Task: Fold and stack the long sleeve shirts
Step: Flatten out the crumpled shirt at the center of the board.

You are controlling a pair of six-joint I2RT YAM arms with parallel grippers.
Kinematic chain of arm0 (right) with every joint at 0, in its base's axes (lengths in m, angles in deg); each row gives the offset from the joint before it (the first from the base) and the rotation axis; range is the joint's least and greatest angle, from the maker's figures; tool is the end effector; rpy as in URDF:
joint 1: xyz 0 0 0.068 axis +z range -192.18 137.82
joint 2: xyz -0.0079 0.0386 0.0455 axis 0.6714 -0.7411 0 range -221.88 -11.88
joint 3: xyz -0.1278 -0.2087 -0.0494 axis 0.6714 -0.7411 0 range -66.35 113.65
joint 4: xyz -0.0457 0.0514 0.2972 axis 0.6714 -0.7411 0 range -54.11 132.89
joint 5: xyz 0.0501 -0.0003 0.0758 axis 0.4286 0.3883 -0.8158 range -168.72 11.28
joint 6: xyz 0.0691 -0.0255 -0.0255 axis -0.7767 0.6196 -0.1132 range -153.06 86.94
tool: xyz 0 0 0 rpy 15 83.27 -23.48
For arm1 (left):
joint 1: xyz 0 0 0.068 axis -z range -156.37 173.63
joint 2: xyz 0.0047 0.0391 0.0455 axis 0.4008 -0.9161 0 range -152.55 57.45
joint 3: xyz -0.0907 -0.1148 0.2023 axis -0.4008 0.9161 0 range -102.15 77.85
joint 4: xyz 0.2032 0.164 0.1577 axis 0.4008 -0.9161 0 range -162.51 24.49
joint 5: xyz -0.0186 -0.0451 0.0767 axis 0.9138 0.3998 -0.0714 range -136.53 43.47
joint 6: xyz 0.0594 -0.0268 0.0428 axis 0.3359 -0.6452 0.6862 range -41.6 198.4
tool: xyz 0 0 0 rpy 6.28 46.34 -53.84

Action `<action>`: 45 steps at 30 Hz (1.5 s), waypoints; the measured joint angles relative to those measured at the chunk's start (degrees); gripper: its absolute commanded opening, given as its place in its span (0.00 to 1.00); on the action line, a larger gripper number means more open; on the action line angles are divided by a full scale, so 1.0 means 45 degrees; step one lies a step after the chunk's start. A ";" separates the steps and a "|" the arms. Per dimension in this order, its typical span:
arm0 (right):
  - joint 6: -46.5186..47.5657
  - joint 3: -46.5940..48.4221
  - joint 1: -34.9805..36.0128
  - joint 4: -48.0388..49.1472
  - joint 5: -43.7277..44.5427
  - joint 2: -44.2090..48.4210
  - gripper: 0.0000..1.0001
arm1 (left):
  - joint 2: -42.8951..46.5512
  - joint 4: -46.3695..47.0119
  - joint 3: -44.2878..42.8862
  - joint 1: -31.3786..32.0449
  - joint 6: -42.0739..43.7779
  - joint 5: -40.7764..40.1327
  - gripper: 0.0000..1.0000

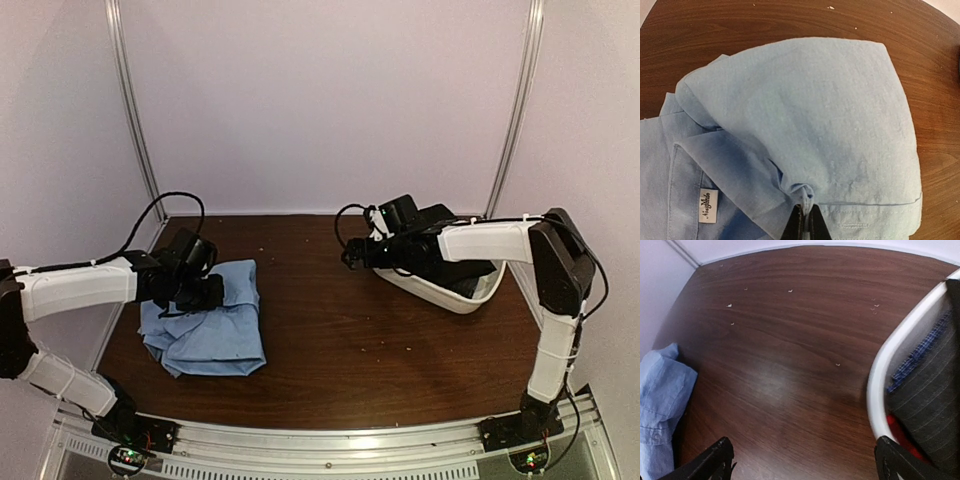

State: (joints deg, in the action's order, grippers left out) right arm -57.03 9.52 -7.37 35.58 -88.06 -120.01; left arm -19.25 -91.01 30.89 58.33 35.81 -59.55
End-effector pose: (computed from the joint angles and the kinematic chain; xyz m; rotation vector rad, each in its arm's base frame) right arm 0.3884 0.2832 0.1479 -0.3124 2.3351 0.7116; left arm 0.2770 -0.1735 0.1406 -0.2630 2.5057 -0.2676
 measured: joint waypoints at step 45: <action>0.0325 0.7329 -0.3594 -0.1851 0.1593 -0.5702 1.00 | -0.0651 0.0413 -0.1093 0.0869 -0.0403 0.1331 0.00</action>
State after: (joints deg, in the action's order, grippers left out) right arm -55.56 42.51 -23.54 27.25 -80.89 -145.67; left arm -22.18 -89.15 25.97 62.24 34.00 -53.56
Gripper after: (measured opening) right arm 0.997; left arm 0.031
